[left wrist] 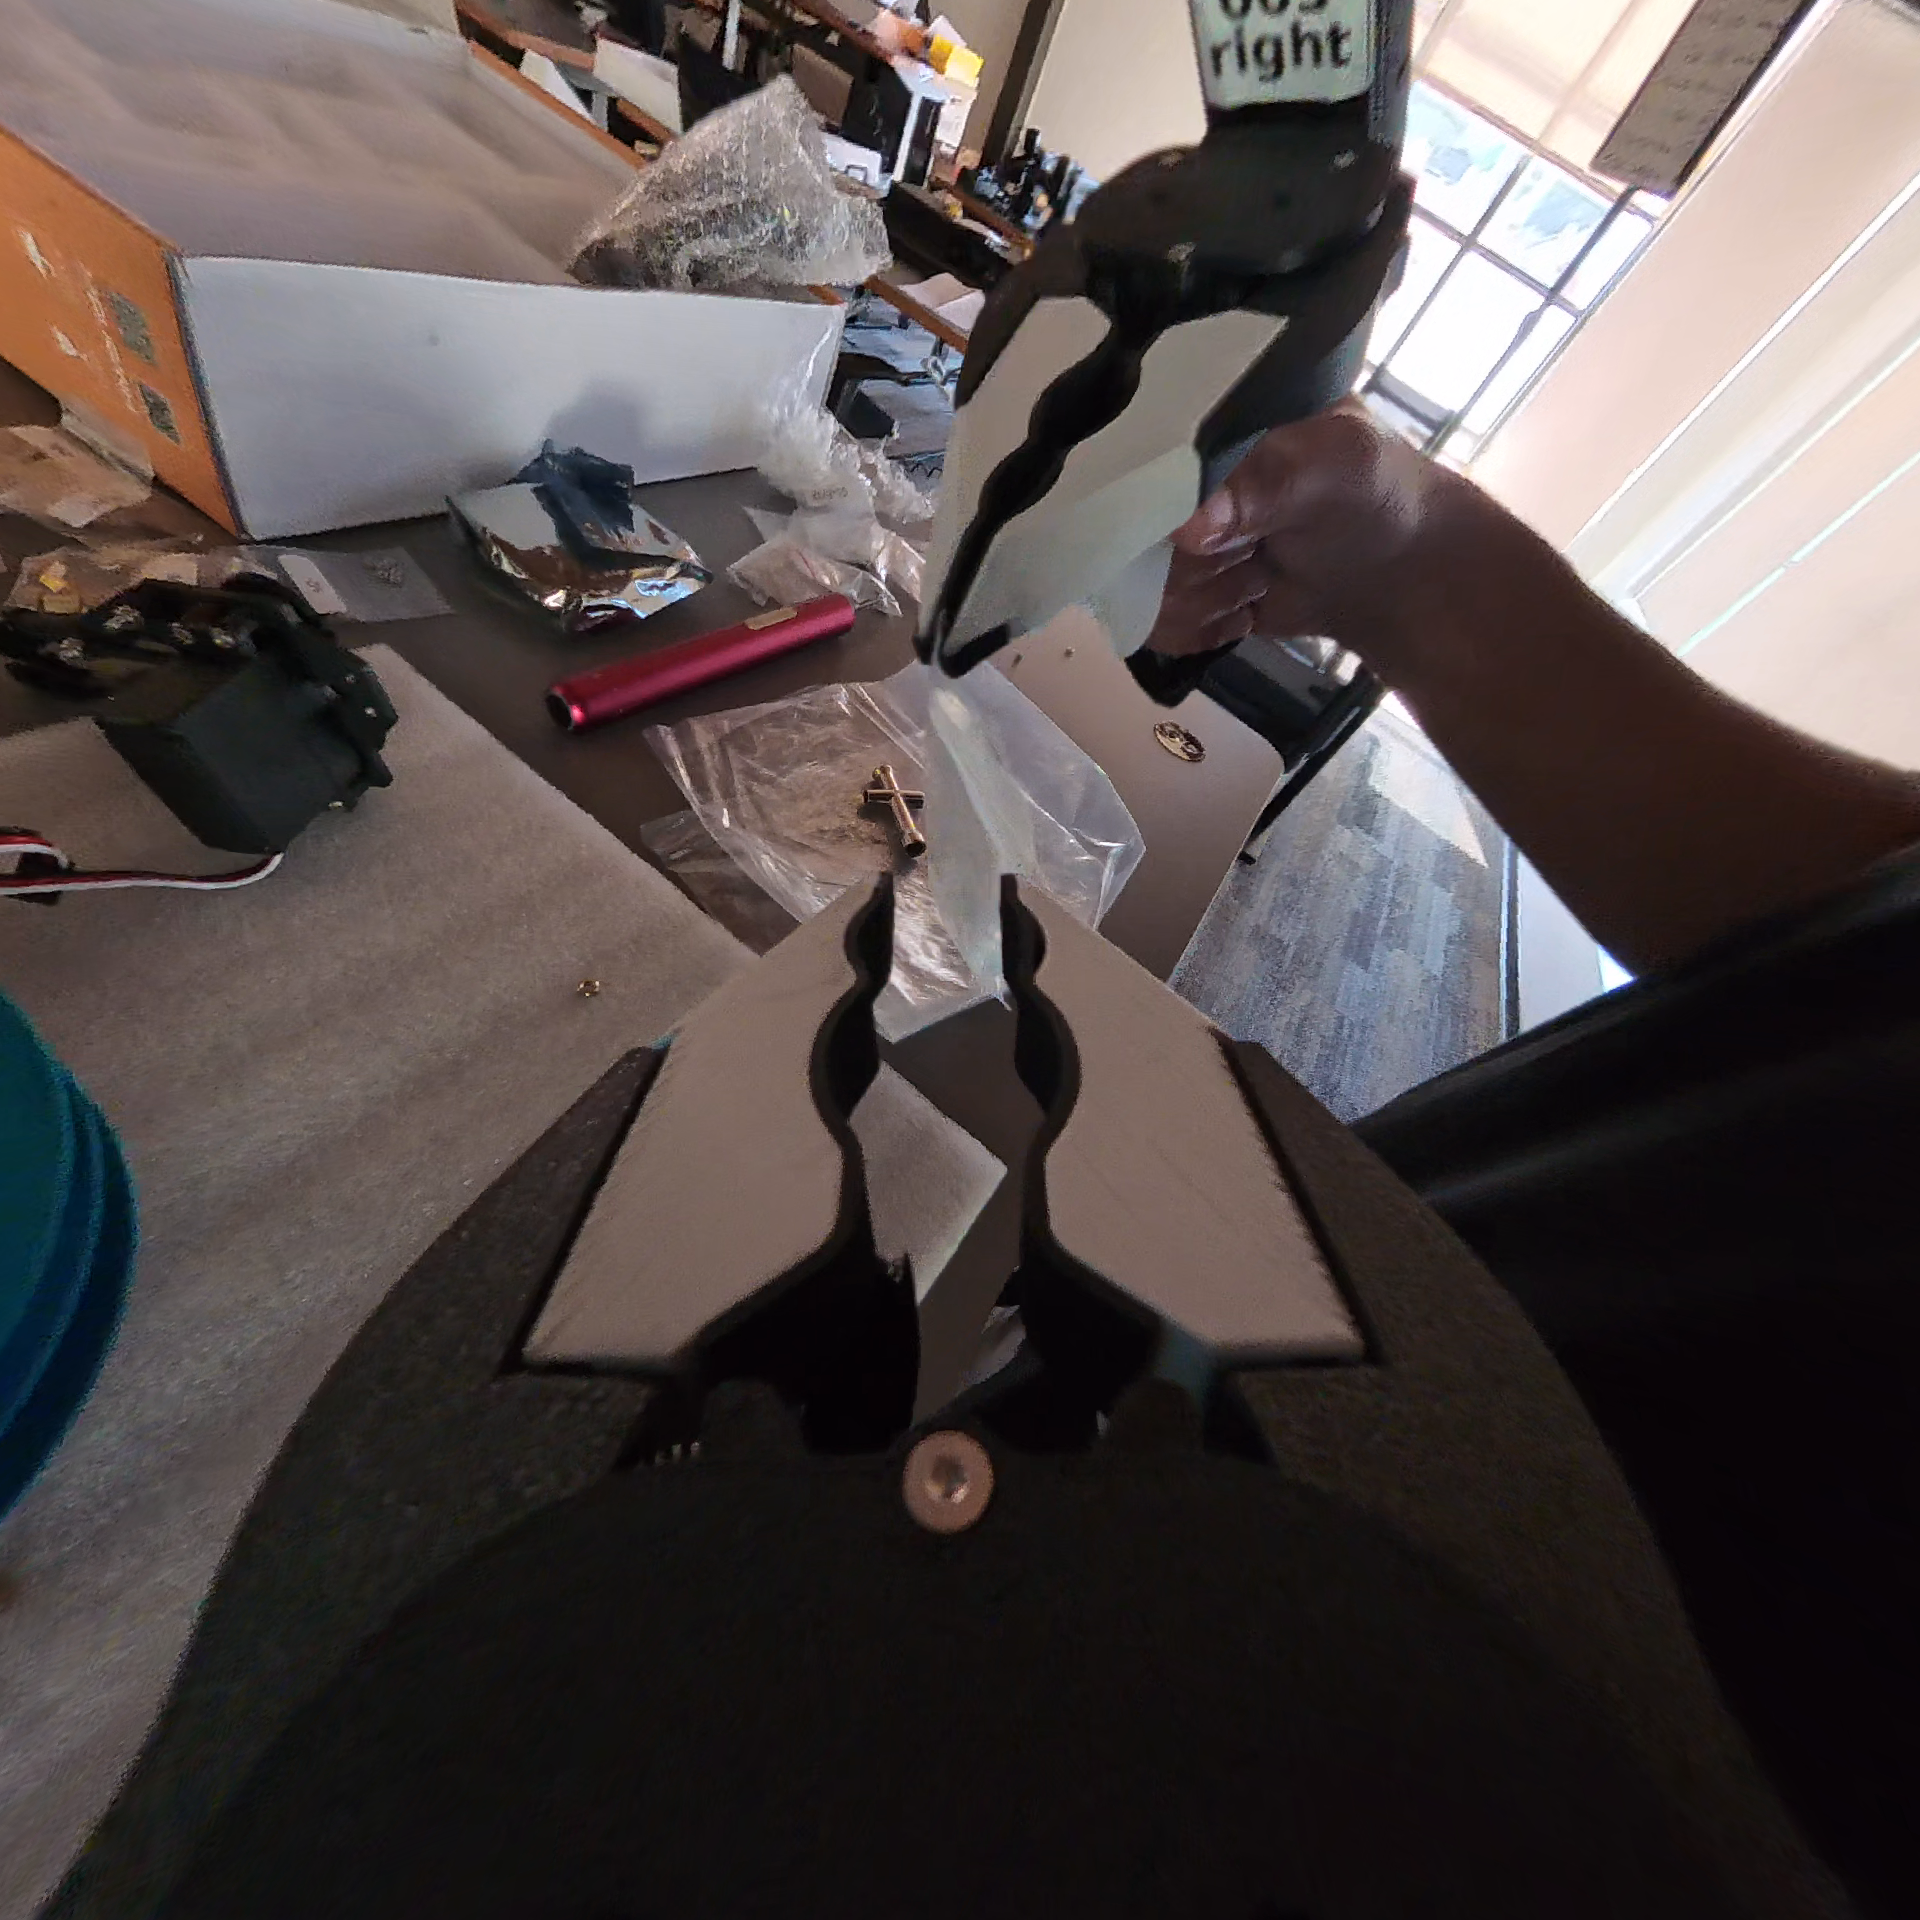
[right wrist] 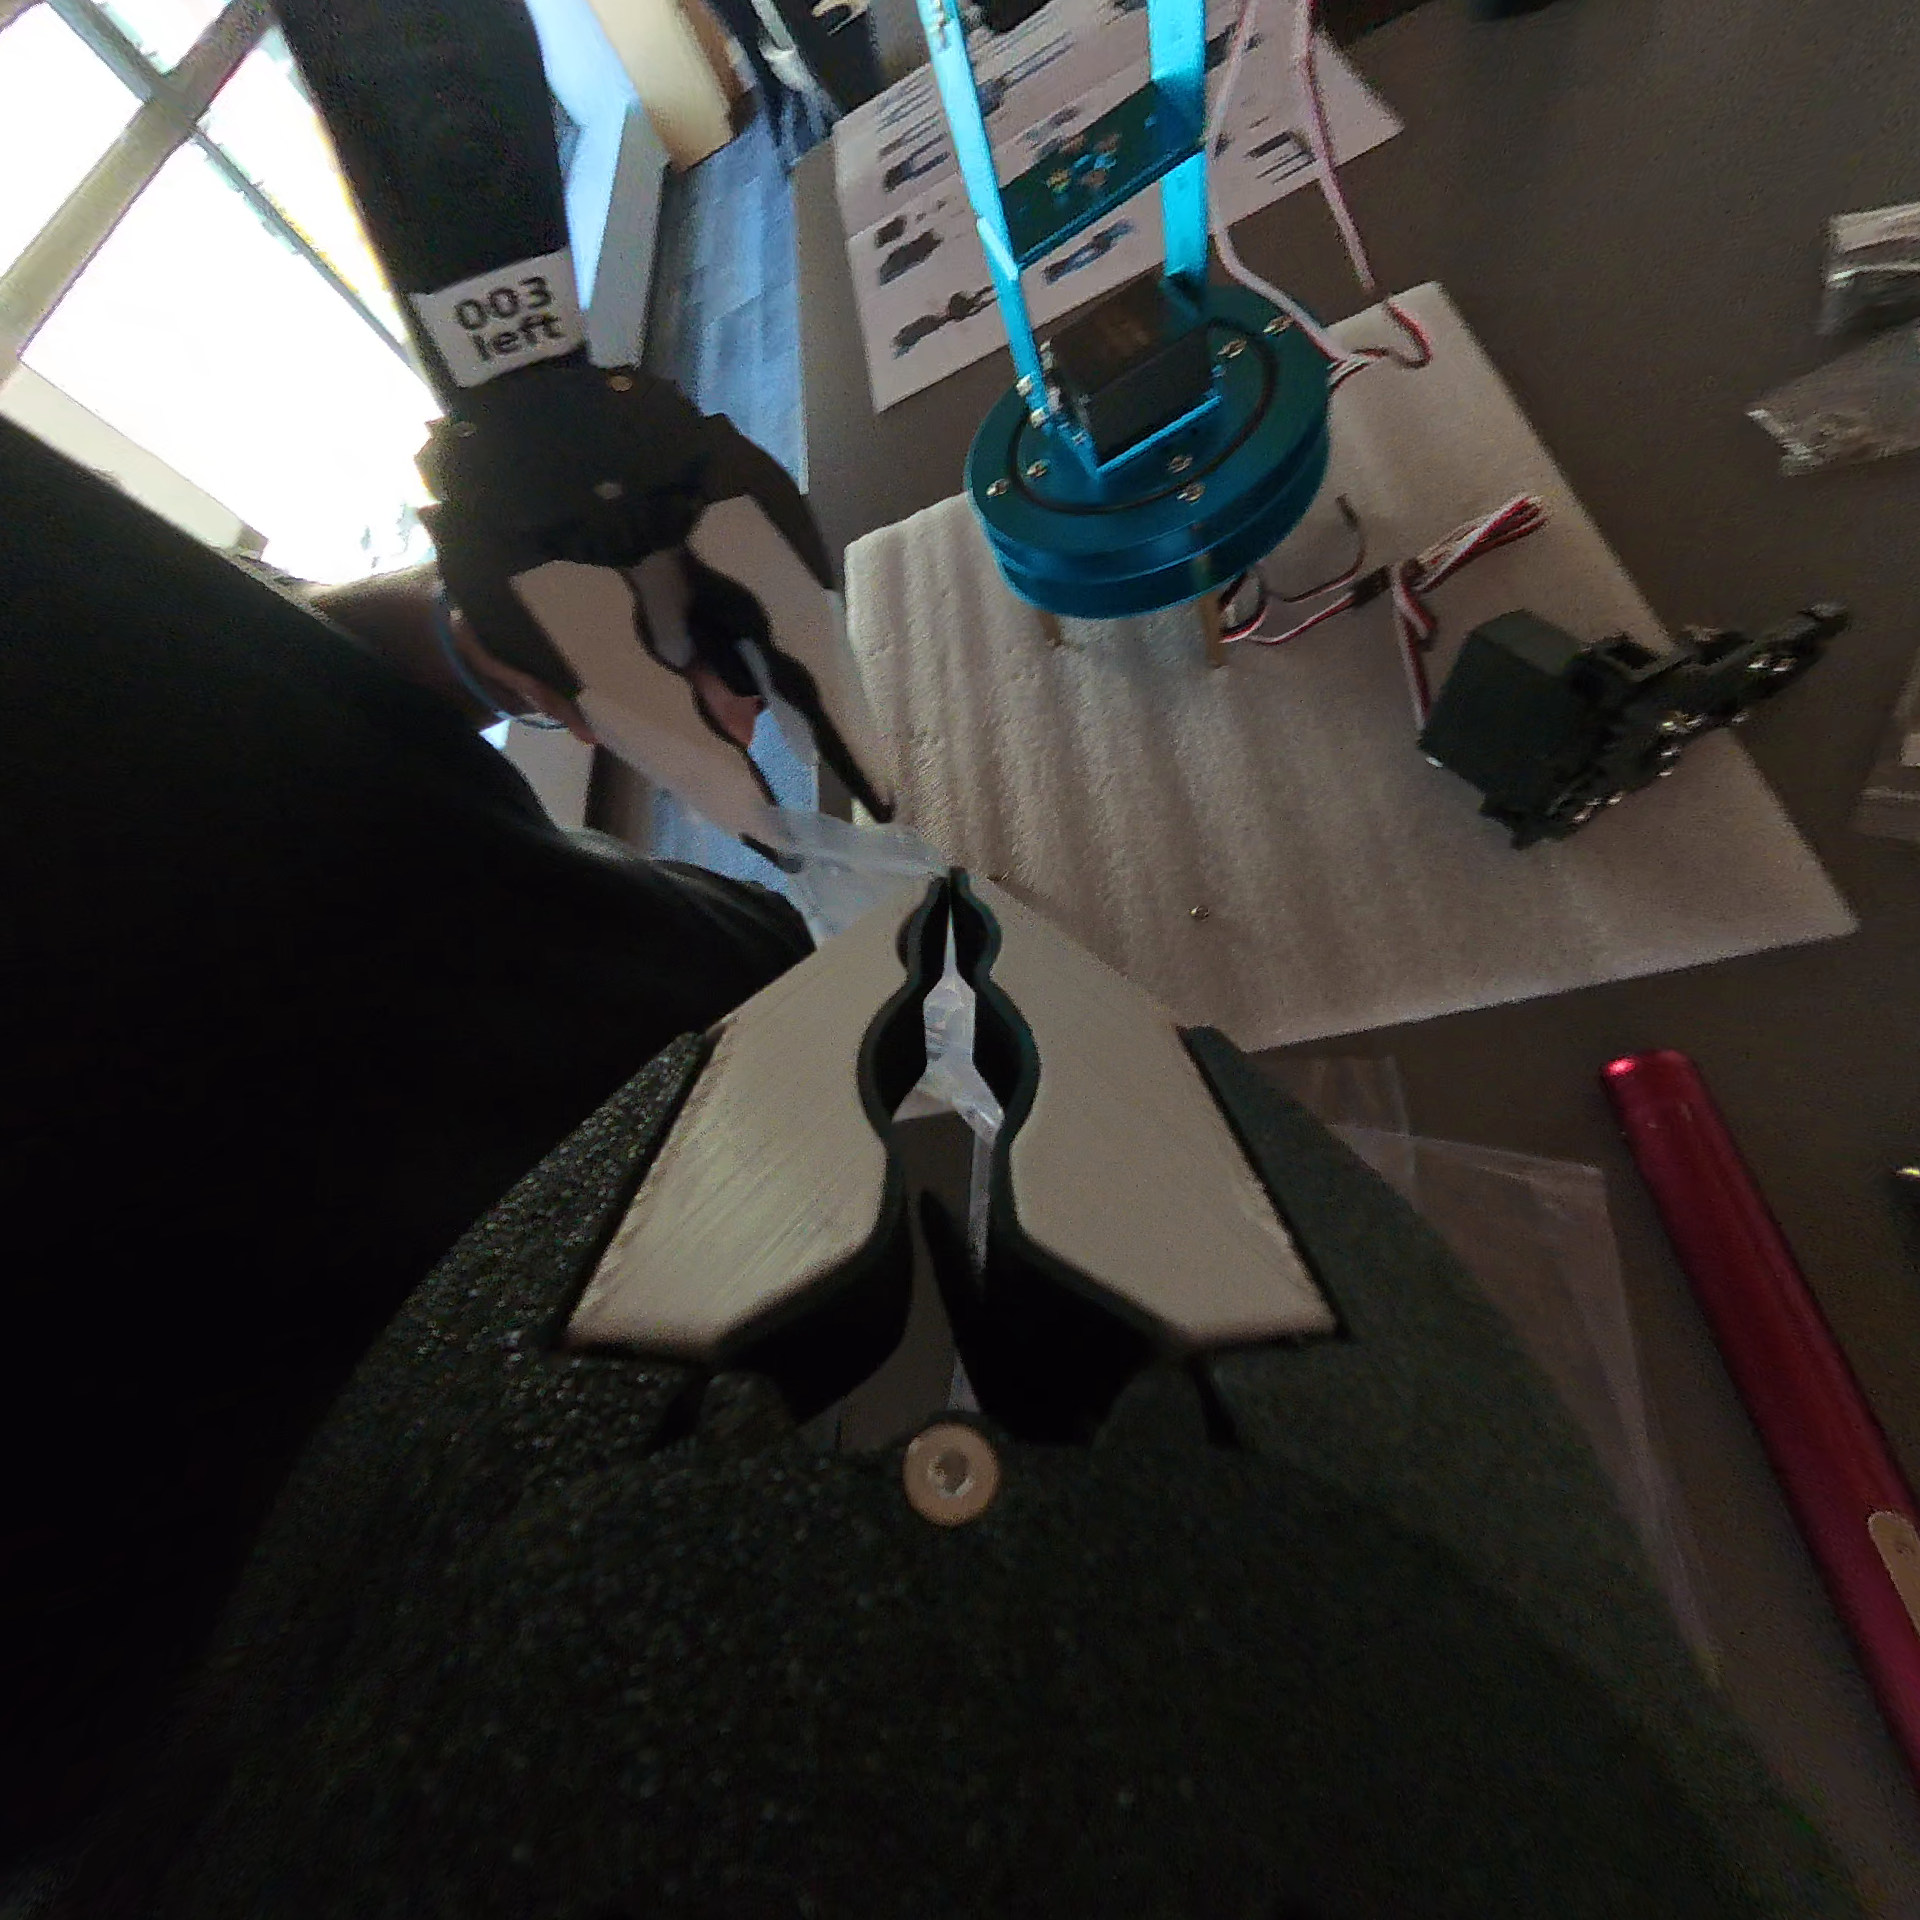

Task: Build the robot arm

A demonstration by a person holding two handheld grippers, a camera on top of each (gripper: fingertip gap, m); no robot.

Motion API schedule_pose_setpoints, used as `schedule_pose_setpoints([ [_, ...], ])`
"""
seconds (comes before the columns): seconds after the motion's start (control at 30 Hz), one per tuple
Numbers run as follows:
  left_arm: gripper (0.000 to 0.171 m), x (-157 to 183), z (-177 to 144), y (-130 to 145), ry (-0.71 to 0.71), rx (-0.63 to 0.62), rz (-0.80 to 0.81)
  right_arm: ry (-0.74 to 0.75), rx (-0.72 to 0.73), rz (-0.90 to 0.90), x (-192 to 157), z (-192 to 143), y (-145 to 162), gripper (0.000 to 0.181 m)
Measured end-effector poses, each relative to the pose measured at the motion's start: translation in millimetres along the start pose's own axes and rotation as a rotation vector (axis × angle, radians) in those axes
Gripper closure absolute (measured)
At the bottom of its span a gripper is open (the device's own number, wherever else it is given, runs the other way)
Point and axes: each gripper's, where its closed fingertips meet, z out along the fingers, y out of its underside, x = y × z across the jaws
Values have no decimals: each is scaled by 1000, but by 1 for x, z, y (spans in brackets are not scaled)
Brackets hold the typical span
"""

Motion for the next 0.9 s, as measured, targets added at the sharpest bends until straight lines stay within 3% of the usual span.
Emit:
schedule_pose_setpoints([
  [0.17,145,-5,-23,-7,20,23,15,95,104,16,-5,11,-10,181],
  [0.3,145,-8,-21,0,44,-16,36,89,155,24,-21,15,-14,181],
  [0.33,148,-7,-20,1,56,-23,49,91,157,35,-23,17,-13,181],
  [0.4,170,-3,-18,1,69,-15,85,112,163,39,-24,19,-12,181],
  [0.57,171,-5,-15,-3,47,9,100,275,226,65,-16,7,-15,172],
  [0.67,171,-5,-14,-1,52,-5,107,339,279,-24,-41,-4,-25,170],
  [0.77,171,-4,-14,1,66,-19,99,362,186,-127,-63,10,-18,161],
  [0.9,171,-1,-13,5,74,-42,138,460,82,-222,-52,25,-14,157],
])
